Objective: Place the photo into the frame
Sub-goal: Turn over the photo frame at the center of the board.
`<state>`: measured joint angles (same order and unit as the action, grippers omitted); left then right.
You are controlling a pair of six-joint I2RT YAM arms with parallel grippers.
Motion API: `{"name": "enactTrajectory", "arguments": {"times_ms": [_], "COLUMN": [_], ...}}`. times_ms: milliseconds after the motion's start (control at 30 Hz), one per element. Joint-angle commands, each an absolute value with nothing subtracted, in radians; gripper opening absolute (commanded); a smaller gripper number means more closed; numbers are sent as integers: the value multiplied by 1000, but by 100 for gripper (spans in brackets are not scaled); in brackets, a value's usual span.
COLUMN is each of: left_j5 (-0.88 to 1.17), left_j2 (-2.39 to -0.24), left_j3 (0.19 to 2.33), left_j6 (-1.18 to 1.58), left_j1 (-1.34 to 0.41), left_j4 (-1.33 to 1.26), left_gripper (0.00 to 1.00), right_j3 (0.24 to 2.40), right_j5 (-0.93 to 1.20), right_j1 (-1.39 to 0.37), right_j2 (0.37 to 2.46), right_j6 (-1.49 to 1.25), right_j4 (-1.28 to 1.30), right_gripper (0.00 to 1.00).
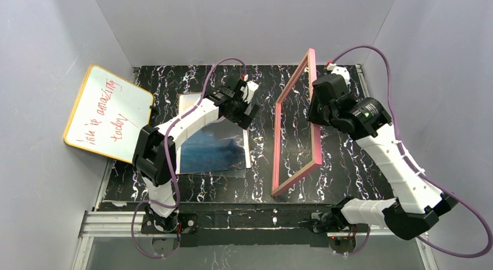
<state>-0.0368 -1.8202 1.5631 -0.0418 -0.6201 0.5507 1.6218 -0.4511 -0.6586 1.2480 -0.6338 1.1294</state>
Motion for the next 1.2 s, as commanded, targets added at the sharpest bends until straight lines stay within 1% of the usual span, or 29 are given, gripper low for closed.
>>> {"name": "enactTrajectory", "arguments": {"times_ms": [0, 167, 467, 700, 800, 933, 1167], "left_j5": [-111, -112, -107, -167, -170, -186, -296], "left_j2": [-1816, -1841, -1899, -1935, -1947, -1967, -1996], "left_j3": [1509, 1485, 1480, 1476, 1486, 1491, 1436], "left_j6": [-124, -137, -150, -175, -179, -187, -238], "left_j1": [-618, -617, -619, -620, -619, -620, -619], "left_j4": [546, 527, 504, 467, 468, 464, 413], "left_gripper": [98, 98, 98, 98, 98, 98, 98], "right_j3": [1494, 1392, 1275, 1089, 1062, 1082, 1067], "right_j5": [-481, -487, -513, -385, -346, -384, -422], "right_j1": [-646, -616, -601, -601, -600, -601, -601], "right_j2": [1214, 1167, 1067, 969, 993, 1072, 1128], "right_j6": [-603, -608, -610, -564, -551, -560, -563], "right_j4": [1159, 1155, 1166, 984, 951, 982, 947], "right_gripper": [15, 12, 13, 15, 15, 13, 13]}}
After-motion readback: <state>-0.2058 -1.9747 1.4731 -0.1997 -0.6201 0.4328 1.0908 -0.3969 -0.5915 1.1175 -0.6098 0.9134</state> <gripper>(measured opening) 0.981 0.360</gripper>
